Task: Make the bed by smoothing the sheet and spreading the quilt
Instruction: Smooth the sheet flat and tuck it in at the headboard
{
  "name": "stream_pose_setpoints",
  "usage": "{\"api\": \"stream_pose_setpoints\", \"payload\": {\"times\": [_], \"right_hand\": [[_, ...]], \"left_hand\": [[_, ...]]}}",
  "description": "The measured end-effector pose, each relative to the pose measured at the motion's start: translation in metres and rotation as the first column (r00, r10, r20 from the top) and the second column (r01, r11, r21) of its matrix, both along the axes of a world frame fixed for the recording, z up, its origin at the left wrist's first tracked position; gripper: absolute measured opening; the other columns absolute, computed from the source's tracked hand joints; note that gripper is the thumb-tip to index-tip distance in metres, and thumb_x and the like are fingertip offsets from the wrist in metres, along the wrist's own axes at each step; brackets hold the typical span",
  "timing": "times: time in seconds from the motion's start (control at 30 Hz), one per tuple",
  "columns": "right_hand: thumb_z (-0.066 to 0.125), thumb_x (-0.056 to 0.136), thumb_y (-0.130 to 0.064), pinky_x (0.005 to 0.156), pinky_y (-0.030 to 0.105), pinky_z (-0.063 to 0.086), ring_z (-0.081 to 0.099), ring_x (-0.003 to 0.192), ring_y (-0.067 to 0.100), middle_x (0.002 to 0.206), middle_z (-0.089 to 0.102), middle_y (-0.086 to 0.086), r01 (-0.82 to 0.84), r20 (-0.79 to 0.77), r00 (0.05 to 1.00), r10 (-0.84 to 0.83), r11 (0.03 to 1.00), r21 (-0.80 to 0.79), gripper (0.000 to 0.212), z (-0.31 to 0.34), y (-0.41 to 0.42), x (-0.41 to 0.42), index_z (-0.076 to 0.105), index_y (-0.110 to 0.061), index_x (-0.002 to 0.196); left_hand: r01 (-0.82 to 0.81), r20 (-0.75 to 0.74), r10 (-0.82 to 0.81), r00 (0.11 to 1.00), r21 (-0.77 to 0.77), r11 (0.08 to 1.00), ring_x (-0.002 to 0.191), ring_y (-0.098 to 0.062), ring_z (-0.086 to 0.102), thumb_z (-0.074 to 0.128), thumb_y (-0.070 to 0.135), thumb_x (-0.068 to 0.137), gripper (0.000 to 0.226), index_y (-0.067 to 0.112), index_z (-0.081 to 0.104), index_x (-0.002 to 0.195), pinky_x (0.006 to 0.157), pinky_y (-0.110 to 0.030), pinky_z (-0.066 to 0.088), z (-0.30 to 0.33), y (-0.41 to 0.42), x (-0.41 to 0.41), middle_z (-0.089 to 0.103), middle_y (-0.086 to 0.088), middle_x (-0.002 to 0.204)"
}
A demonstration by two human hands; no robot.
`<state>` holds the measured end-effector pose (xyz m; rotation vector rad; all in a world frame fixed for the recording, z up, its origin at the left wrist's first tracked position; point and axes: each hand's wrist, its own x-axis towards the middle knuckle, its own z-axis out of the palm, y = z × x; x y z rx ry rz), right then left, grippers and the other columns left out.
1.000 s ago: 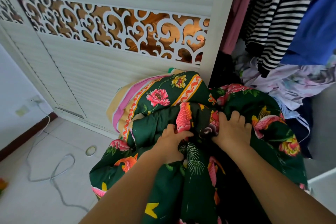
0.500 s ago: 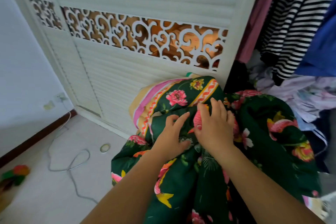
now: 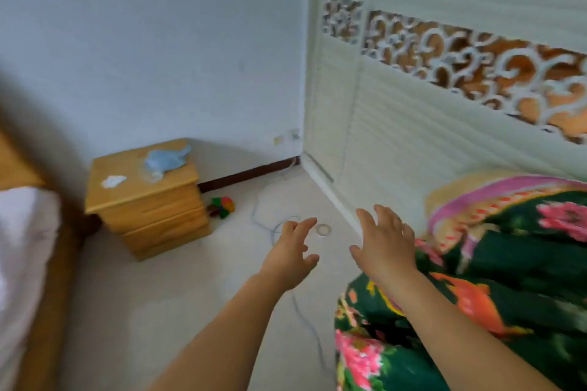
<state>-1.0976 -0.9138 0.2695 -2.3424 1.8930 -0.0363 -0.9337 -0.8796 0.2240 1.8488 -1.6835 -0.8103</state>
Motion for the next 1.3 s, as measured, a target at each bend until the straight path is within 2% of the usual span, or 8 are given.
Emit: {"api": "stream_pose_setpoints", "payload": {"times": [0.13, 0.27, 0.4, 0.6, 0.7, 0.77, 1.0, 1.3], "right_hand": [[0.048, 0.094, -0.039, 0.116, 0.043, 0.015, 0.008, 0.146, 0.026, 0.157, 0.011, 0.007, -0.193, -0.004, 0.981, 0.193, 0.980, 0.040, 0.061, -0.012, 0.012, 0.111, 0.021, -0.025, 0.147], [0.049, 0.094, -0.038, 0.115, 0.042, 0.018, 0.012, 0.145, 0.026, 0.156, 0.015, 0.006, -0.385, 0.004, 0.923, 0.385, 0.921, 0.066, 0.058, -0.021, 0.038, 0.221, 0.026, -0.024, 0.145], [0.049, 0.093, -0.040, 0.111, 0.039, 0.026, 0.019, 0.143, 0.025, 0.153, 0.023, 0.007, -0.503, -0.035, 0.861, 0.508, 0.860, 0.086, 0.056, -0.026, 0.063, 0.295, 0.031, -0.024, 0.143], [0.051, 0.093, -0.042, 0.108, 0.039, 0.029, 0.024, 0.140, 0.023, 0.150, 0.028, 0.003, -0.633, -0.008, 0.769, 0.640, 0.762, 0.133, 0.055, -0.026, 0.101, 0.382, 0.033, -0.026, 0.142], [0.052, 0.093, -0.044, 0.107, 0.037, 0.032, 0.028, 0.138, 0.023, 0.147, 0.032, 0.002, -0.707, -0.013, 0.701, 0.713, 0.696, 0.125, 0.055, -0.024, 0.119, 0.418, 0.034, -0.027, 0.142], [0.052, 0.093, -0.045, 0.107, 0.037, 0.033, 0.028, 0.138, 0.023, 0.148, 0.032, 0.002, -0.765, -0.006, 0.638, 0.770, 0.635, 0.110, 0.056, -0.023, 0.130, 0.451, 0.033, -0.027, 0.143], [0.051, 0.094, -0.044, 0.109, 0.039, 0.032, 0.024, 0.141, 0.024, 0.153, 0.026, 0.004, -0.829, 0.024, 0.550, 0.835, 0.542, 0.137, 0.059, -0.022, 0.138, 0.533, 0.030, -0.027, 0.146], [0.050, 0.094, -0.043, 0.109, 0.039, 0.034, 0.025, 0.141, 0.024, 0.153, 0.026, 0.004, -0.879, 0.007, 0.437, 0.899, 0.426, 0.216, 0.058, -0.047, 0.071, 0.655, 0.029, -0.027, 0.146]], "left_hand": [[-0.209, 0.010, 0.209, 0.978, 0.083, 0.974, 0.114, -0.013, 0.055, 0.057, 0.022, 0.093, 0.060, 0.033, 0.028, 0.144, 0.095, -0.026, 0.047, -0.005, 0.045, 0.102, 0.036, 0.000, 0.138], [-0.379, 0.001, 0.381, 0.924, 0.121, 0.918, 0.112, -0.015, 0.055, 0.057, 0.020, 0.092, 0.060, 0.031, 0.030, 0.144, 0.097, -0.028, 0.048, -0.012, 0.098, 0.194, 0.042, 0.000, 0.136], [-0.458, 0.025, 0.462, 0.886, 0.189, 0.868, 0.111, -0.016, 0.055, 0.057, 0.022, 0.091, 0.058, 0.029, 0.032, 0.143, 0.097, -0.032, 0.049, -0.019, 0.147, 0.257, 0.045, -0.001, 0.134], [-0.579, 0.062, 0.583, 0.810, 0.239, 0.779, 0.108, -0.015, 0.055, 0.057, 0.024, 0.090, 0.058, 0.027, 0.032, 0.143, 0.093, -0.026, 0.047, -0.024, 0.215, 0.330, 0.047, -0.001, 0.128], [-0.642, 0.080, 0.644, 0.761, 0.238, 0.729, 0.102, -0.011, 0.053, 0.057, 0.024, 0.091, 0.060, 0.027, 0.030, 0.144, 0.086, -0.020, 0.045, -0.022, 0.240, 0.355, 0.046, 0.000, 0.127], [-0.704, 0.081, 0.707, 0.702, 0.225, 0.673, 0.104, -0.011, 0.052, 0.057, 0.025, 0.092, 0.059, 0.028, 0.029, 0.144, 0.089, -0.021, 0.046, -0.019, 0.258, 0.375, 0.046, 0.001, 0.128], [-0.791, 0.069, 0.801, 0.594, 0.230, 0.567, 0.115, -0.016, 0.051, 0.055, 0.024, 0.093, 0.058, 0.027, 0.030, 0.145, 0.099, -0.028, 0.043, -0.015, 0.275, 0.429, 0.046, -0.002, 0.133], [-0.855, 0.059, 0.881, 0.469, 0.282, 0.436, 0.113, -0.017, 0.052, 0.055, 0.028, 0.092, 0.054, 0.032, 0.033, 0.141, 0.102, -0.032, 0.044, -0.035, 0.218, 0.531, 0.047, 0.002, 0.130]]}}
